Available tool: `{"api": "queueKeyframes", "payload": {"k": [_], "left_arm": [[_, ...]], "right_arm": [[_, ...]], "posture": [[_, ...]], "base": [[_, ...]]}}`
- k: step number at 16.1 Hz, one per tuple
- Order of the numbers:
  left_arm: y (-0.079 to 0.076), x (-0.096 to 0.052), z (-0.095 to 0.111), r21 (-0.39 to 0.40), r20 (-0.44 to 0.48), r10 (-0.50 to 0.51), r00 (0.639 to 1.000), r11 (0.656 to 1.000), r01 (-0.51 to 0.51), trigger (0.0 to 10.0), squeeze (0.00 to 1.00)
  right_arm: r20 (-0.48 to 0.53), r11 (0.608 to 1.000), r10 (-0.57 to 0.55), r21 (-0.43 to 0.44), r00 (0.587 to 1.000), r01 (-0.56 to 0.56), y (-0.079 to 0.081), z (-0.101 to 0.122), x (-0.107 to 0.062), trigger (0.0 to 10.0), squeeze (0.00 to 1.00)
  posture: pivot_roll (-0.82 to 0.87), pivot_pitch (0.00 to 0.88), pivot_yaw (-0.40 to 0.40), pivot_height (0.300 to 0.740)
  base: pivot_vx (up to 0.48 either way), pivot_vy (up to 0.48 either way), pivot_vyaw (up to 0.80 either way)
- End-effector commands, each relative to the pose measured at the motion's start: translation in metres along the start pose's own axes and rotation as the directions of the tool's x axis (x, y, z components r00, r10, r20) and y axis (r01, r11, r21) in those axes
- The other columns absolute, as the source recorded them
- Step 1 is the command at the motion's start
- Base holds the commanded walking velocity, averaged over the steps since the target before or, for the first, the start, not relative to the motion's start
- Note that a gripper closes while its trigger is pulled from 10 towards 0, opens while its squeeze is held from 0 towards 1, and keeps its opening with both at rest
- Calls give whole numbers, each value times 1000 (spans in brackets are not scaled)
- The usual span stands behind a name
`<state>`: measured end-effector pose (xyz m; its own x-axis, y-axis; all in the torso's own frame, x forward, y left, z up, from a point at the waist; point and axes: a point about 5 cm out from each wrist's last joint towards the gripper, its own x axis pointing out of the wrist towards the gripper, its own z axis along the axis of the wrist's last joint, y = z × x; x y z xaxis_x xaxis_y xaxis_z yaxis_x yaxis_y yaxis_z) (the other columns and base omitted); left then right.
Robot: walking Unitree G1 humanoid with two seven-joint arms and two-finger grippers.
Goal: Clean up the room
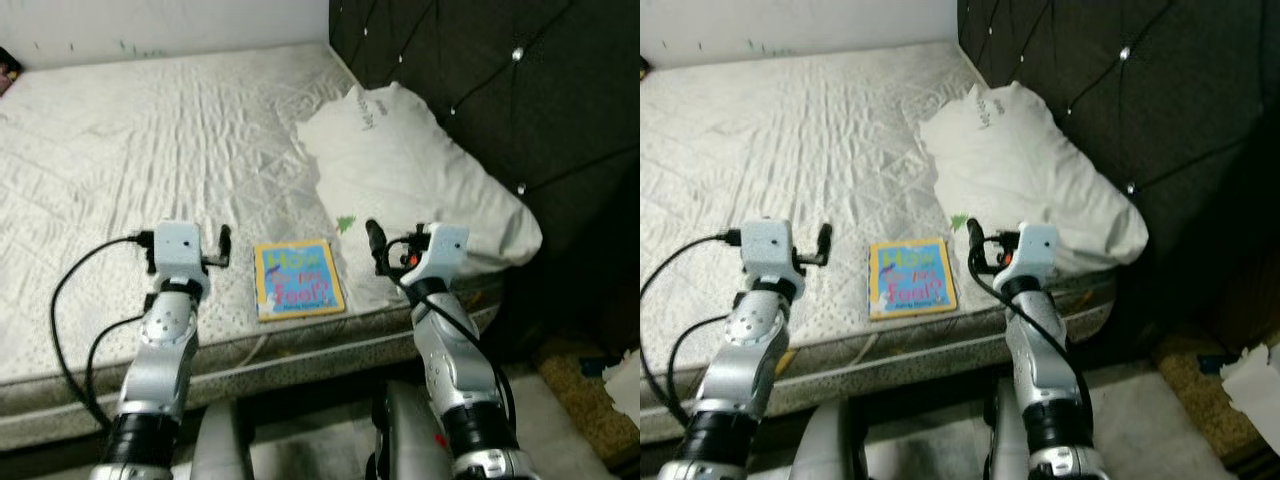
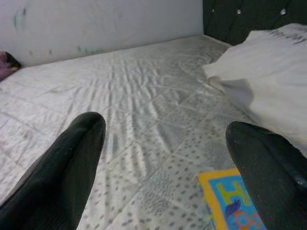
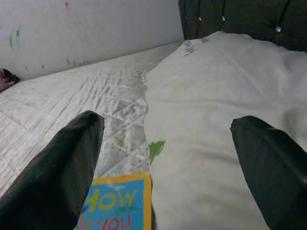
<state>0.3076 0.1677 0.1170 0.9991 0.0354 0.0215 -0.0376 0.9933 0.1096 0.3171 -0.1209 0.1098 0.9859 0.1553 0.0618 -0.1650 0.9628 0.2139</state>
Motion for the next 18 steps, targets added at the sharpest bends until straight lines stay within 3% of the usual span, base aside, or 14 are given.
{"api": "queueKeyframes", "payload": {"k": [1,6,10,18], "left_arm": [[-2,-3,-3,8,1,-22,1000,1000,22,10000,0],[-16,-9,-2,2,17,-102,995,995,102,10000,0],[-17,-12,-6,11,0,-88,996,996,88,10000,0],[-21,-15,-6,2,2,-106,994,994,106,10000,0]], "right_arm": [[11,1000,0,-4,1000,0,3,0,-4,10000,0],[-3,999,-46,-26,999,46,-5,-3,-13,10000,0],[-12,997,-57,-51,998,57,-6,-2,-16,10000,0],[-33,989,-129,-80,991,126,-16,-3,-20,10000,0]], "posture": [[1,0,59,648],[2,0,50,702],[1,0,37,736],[1,0,19,740]], "base": [[0,0,0],[0,0,0],[0,0,0],[0,0,0]]}}
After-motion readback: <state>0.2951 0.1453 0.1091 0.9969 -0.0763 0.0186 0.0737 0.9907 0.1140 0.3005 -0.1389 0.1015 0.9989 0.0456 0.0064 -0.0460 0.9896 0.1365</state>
